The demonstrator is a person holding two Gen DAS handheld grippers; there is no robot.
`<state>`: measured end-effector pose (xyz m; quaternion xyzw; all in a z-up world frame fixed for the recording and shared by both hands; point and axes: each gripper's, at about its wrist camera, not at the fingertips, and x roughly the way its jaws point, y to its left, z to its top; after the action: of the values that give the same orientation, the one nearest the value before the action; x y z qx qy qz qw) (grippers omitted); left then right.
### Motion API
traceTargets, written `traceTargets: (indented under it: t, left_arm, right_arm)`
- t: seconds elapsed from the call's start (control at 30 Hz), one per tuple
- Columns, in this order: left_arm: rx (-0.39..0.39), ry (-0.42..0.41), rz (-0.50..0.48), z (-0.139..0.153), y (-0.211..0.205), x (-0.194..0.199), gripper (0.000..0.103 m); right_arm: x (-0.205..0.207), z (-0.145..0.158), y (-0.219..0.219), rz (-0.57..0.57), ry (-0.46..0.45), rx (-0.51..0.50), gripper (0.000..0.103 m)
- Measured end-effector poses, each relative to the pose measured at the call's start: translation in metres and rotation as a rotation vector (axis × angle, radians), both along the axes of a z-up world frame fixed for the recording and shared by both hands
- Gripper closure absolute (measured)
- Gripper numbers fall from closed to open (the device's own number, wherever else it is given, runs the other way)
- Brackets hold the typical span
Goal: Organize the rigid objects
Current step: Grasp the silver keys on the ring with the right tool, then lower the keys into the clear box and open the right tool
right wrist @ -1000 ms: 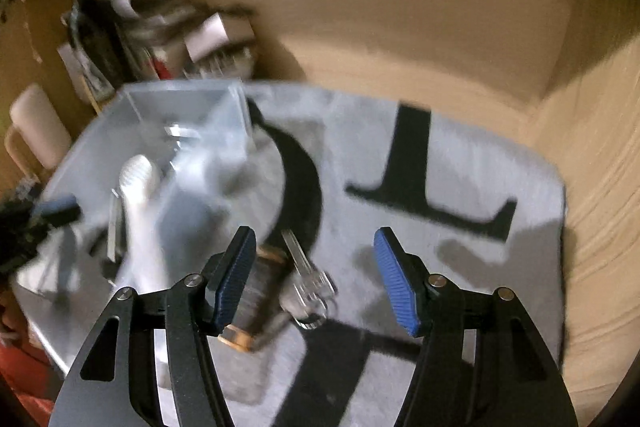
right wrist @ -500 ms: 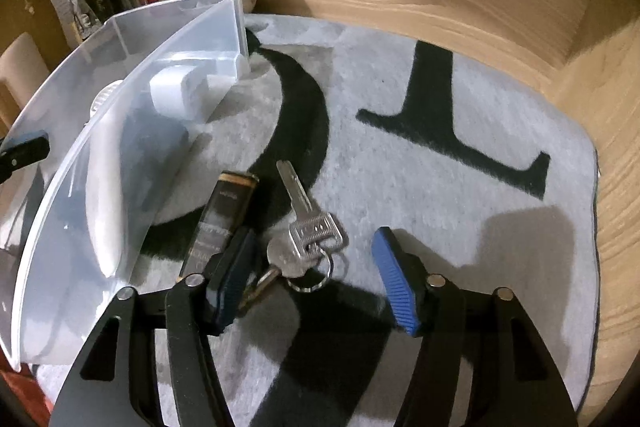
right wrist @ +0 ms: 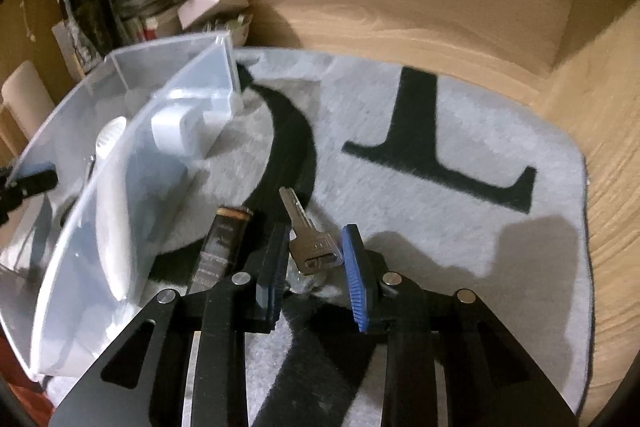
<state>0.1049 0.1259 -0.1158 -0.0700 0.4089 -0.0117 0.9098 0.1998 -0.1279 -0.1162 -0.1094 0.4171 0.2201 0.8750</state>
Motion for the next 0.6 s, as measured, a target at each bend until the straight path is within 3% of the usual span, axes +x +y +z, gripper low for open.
traceTargets:
  t: [0.3, 0.6]
  left_arm:
    - [0.0, 0.0, 0.0, 0.0, 0.0, 0.0, 0.085]
    - [0.002, 0.0, 0.0, 0.0, -0.001, 0.0, 0.085]
  right_arm:
    - [-0.003, 0.039, 0.001, -0.002, -0.098, 0.027, 0.078]
    - [-0.016, 0.091, 0.026, 0.074, -0.246, 0.063, 0.078]
